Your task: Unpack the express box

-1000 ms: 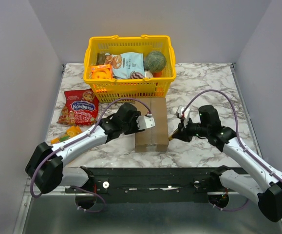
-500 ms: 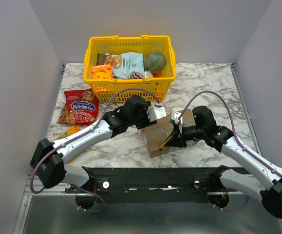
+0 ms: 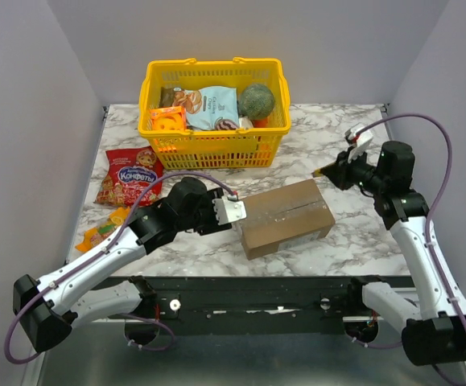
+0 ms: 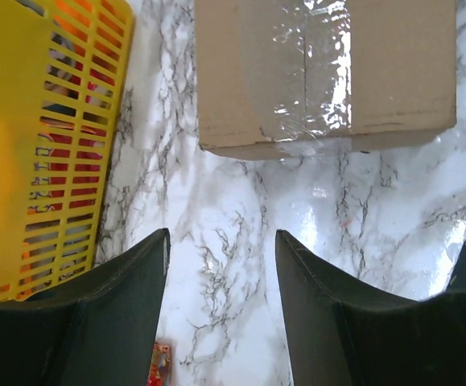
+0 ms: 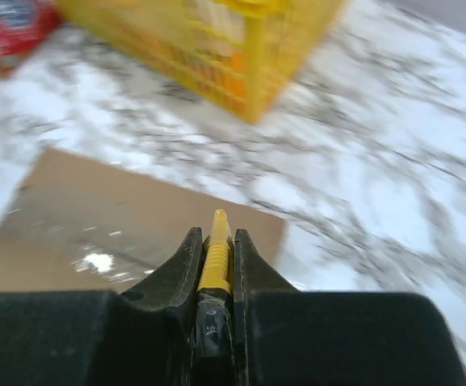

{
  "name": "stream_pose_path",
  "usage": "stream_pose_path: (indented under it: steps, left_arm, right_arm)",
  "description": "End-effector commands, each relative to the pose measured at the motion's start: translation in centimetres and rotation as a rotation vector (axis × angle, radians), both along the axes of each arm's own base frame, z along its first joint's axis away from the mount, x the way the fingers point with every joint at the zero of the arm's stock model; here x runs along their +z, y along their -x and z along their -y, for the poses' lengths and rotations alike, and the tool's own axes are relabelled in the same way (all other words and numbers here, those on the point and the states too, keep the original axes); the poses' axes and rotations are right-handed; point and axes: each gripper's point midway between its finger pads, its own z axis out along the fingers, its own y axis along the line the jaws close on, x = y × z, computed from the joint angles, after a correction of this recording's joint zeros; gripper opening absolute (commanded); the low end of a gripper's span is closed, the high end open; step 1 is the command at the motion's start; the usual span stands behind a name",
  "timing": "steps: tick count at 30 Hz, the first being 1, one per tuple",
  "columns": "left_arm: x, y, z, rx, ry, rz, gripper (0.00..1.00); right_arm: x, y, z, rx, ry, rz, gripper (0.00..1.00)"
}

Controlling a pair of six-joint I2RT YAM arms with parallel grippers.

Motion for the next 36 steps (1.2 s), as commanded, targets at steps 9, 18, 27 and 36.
stream_pose_path:
  steps: [9, 18, 27, 36]
  left_arm:
    - [1.7, 0.7, 1.2, -0.059, 0.056, 0.000, 0.64]
    - [2.1, 1.3, 1.3, -0.131, 0.040, 0.032, 0.64]
    - [2.8, 8.9, 7.6, -0.390, 0.105, -0.087, 0.63]
    - [-1.7, 12.5, 10.2, -0.491, 0.020, -0.099, 0.65]
  right_arm:
    - [-10.7, -1.6, 8.8, -0.412, 0.140, -0.237, 0.00]
    - [-9.6, 5.3, -0.8, 0.041, 0.178, -0.275, 0.00]
    - [-9.5, 3.3, -4.3, 0.038, 0.042, -0.346, 0.00]
    - [-8.8, 3.0, -3.3, -0.101, -0.053, -0.364, 0.00]
